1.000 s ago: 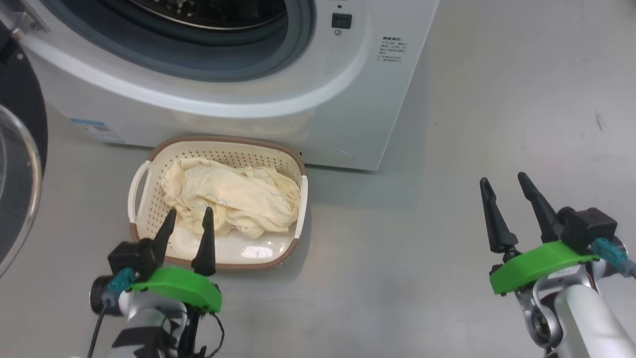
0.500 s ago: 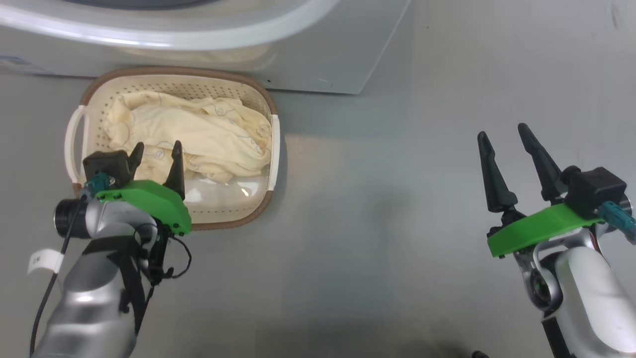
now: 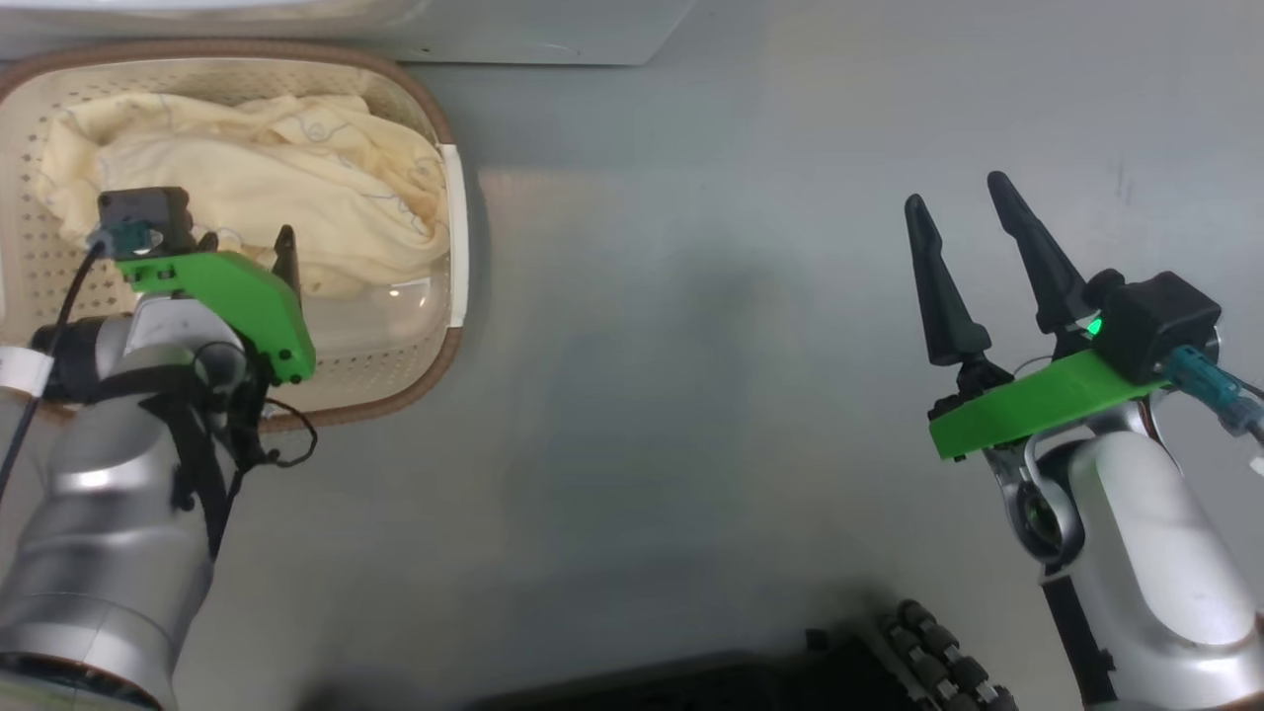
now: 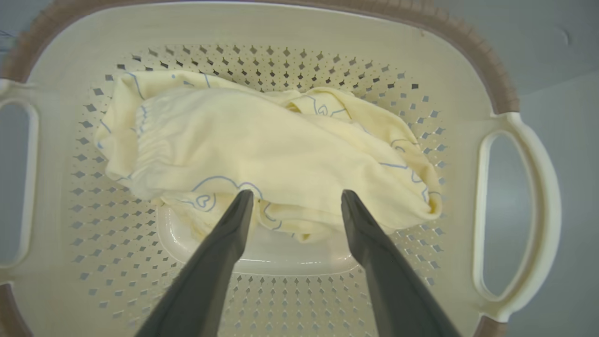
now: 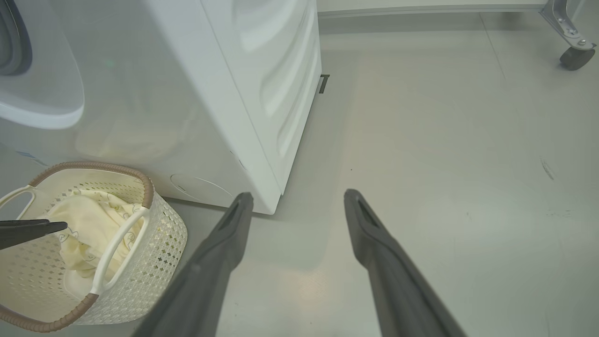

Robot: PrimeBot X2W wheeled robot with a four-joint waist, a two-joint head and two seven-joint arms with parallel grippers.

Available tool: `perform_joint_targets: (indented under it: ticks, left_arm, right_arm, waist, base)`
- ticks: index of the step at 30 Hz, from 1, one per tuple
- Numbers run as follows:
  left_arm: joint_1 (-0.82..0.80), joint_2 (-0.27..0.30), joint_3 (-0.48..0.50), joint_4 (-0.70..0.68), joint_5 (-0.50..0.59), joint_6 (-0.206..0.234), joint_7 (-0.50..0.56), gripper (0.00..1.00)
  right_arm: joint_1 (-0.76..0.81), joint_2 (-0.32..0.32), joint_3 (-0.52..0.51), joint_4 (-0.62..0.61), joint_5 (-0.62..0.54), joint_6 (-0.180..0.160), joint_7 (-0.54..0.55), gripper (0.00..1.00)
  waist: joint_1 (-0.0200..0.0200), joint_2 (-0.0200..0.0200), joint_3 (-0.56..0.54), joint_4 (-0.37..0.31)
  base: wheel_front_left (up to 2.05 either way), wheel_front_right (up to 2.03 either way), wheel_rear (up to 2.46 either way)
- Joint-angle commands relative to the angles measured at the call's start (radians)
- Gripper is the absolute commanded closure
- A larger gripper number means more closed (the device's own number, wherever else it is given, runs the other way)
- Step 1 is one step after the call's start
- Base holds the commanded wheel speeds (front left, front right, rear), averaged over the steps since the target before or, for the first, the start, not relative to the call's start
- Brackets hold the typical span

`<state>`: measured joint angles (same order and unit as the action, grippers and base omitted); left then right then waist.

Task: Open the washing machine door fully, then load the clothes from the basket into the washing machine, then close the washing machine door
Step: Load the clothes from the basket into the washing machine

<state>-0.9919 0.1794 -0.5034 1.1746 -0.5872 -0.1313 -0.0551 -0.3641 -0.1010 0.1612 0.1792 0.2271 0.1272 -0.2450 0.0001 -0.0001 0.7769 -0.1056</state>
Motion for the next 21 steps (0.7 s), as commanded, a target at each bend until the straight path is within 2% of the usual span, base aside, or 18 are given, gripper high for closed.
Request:
perform_joint_targets:
  ticks: [1, 7, 21]
  left_arm:
    - [-0.005, 0.048, 0.02, -0.003, -0.014, 0.001, 0.003, 0.0]
    - [-0.041, 0.069, 0.043, 0.043, -0.114, 0.001, 0.089, 0.0]
    - [-0.129, 0.102, 0.072, 0.108, -0.153, 0.067, 0.147, 0.0]
  right_arm:
    - [0.011, 0.006, 0.022, -0.022, -0.005, 0.003, -0.01, 0.0]
    - [-0.011, 0.02, 0.048, 0.0, 0.005, 0.003, -0.015, 0.0]
    - [-0.017, 0.038, 0.069, -0.034, 0.006, 0.003, -0.017, 0.0]
  waist:
    - [-0.0001, 0.0001, 0.032, -0.032]
    - [-0.0001, 0.0001, 0.072, -0.081]
    - [-0.0001, 0.0001, 0.155, -0.135]
  base:
    - [0.0, 0.0, 0.0]
    - [0.0, 0.0, 0.0]
    - [0.0, 0.0, 0.0]
